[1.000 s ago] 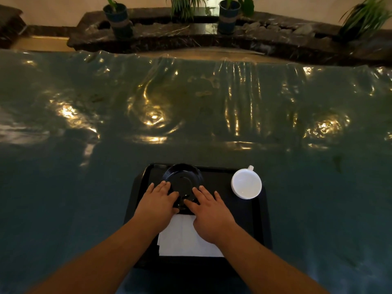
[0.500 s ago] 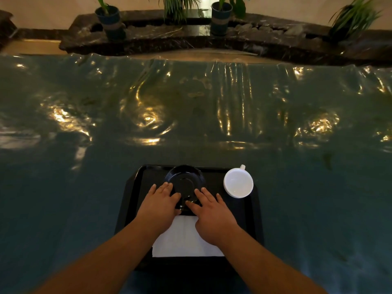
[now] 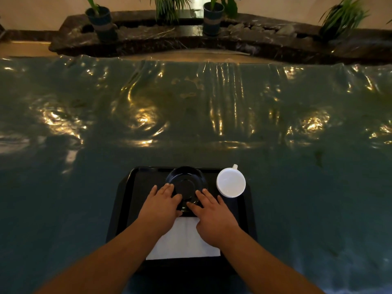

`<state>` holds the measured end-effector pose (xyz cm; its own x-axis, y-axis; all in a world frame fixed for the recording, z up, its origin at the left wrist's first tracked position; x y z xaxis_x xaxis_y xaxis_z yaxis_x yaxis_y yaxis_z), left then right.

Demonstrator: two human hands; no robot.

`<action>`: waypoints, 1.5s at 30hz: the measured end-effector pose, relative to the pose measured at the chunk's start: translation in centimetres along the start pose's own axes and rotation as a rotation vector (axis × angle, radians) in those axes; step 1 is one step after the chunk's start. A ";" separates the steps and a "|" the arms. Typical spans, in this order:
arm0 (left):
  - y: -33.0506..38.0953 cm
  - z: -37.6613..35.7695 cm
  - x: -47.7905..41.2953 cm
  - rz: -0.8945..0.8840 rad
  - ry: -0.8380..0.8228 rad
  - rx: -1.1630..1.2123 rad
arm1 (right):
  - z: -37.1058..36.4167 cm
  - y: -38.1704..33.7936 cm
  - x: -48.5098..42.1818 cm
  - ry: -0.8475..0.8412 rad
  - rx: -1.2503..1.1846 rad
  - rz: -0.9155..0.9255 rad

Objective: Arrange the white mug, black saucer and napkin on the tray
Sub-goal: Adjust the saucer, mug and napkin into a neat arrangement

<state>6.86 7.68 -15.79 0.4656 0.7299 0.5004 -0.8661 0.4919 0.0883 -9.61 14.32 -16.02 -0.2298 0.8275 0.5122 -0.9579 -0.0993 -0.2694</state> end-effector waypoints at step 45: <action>5.7 7.1 -4.8 0.092 0.039 0.758 | 4.7 10.0 3.4 0.412 -0.849 -0.740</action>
<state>-1.62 3.58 -11.57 0.3794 0.7754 0.5047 -0.7828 -0.0218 0.6219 -20.77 13.56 -13.15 0.5494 0.6606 0.5117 -0.3799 0.7429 -0.5512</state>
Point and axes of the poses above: each hand's wrist, its own x-axis away from the middle knuckle, its own z-axis out of the back of the hand, y = z × x, the point moved 3 cm from there along -x, towards the middle knuckle
